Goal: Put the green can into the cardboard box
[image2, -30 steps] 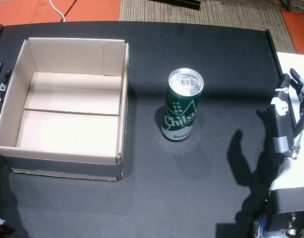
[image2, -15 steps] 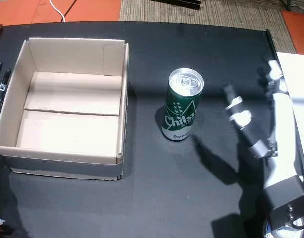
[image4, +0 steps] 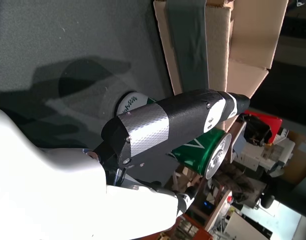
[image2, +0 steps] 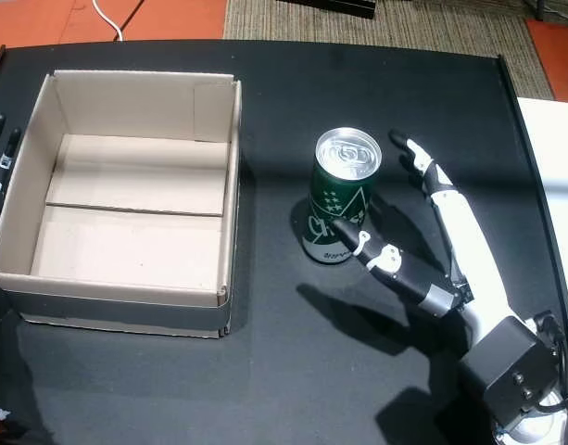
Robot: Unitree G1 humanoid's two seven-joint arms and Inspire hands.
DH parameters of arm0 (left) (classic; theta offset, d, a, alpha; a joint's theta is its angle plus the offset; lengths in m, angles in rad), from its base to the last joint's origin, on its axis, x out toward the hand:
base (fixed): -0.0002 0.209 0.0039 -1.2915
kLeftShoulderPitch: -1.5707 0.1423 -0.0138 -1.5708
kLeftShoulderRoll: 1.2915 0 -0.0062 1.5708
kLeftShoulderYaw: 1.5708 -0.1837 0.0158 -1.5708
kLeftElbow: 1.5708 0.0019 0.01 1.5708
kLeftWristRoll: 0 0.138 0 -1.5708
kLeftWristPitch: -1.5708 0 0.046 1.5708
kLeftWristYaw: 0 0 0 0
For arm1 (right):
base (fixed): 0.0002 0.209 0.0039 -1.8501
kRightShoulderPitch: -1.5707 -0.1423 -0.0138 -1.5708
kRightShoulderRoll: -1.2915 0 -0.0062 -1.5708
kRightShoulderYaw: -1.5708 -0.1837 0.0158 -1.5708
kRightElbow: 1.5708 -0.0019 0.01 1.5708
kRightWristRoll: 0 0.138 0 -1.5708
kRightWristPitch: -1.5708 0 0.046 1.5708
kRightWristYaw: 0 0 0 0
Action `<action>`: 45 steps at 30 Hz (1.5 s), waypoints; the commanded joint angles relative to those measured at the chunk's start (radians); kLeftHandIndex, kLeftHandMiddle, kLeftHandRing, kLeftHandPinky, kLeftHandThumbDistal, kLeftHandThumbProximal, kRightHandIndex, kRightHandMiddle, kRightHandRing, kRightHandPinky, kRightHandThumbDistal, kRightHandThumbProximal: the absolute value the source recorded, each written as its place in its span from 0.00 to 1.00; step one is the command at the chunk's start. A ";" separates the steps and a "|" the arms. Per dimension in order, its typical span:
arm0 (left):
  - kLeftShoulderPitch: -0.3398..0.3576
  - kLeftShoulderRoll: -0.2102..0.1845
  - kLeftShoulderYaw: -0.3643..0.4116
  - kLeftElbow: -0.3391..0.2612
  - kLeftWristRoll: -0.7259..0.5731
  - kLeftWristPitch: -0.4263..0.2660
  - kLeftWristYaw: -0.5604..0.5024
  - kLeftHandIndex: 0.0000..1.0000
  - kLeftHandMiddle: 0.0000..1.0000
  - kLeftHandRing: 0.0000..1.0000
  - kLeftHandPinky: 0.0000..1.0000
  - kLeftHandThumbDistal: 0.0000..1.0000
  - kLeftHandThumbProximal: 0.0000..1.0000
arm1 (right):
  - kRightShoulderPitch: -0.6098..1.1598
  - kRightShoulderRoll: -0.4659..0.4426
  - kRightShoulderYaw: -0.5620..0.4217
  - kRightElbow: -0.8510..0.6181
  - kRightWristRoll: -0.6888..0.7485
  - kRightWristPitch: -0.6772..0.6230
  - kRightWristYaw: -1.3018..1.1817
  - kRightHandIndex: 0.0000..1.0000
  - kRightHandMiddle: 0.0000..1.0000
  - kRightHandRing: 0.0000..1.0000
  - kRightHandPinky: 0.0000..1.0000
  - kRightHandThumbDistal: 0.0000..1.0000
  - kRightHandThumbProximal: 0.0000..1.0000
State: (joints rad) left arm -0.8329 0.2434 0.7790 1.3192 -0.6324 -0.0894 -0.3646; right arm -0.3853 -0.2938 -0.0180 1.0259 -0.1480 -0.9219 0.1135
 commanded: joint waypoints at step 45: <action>-0.002 -0.001 -0.002 0.010 0.013 -0.010 0.018 0.55 0.60 0.75 0.84 0.03 0.91 | -0.231 -0.001 0.072 0.200 -0.027 0.220 0.226 1.00 1.00 1.00 1.00 1.00 0.56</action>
State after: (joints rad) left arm -0.8340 0.2406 0.7798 1.3192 -0.6322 -0.0924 -0.3493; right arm -0.6180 -0.2884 0.0500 1.2159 -0.1675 -0.7079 0.3372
